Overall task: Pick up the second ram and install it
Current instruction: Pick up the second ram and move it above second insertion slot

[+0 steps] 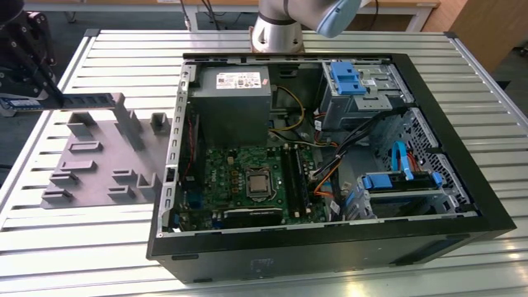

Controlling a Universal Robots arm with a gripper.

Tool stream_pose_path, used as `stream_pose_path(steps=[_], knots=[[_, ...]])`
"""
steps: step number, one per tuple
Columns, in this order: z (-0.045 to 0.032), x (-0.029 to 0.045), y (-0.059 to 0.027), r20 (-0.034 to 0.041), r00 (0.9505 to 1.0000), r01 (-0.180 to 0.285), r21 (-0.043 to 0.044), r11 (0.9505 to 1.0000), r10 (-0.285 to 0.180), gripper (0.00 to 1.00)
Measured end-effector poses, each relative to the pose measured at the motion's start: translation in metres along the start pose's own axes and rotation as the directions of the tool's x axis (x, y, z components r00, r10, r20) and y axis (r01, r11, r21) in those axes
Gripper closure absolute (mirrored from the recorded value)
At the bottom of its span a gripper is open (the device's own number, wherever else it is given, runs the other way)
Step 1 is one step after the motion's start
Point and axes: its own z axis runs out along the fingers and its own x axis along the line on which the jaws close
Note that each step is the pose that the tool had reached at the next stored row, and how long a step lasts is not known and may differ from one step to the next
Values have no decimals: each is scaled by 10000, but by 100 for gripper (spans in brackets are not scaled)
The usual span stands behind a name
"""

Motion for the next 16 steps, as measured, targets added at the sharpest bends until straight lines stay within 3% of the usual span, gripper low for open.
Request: stream_pose_path(steps=[16], knots=[[-3,-1,-76,-1,10000,0,0,10000,0,86]])
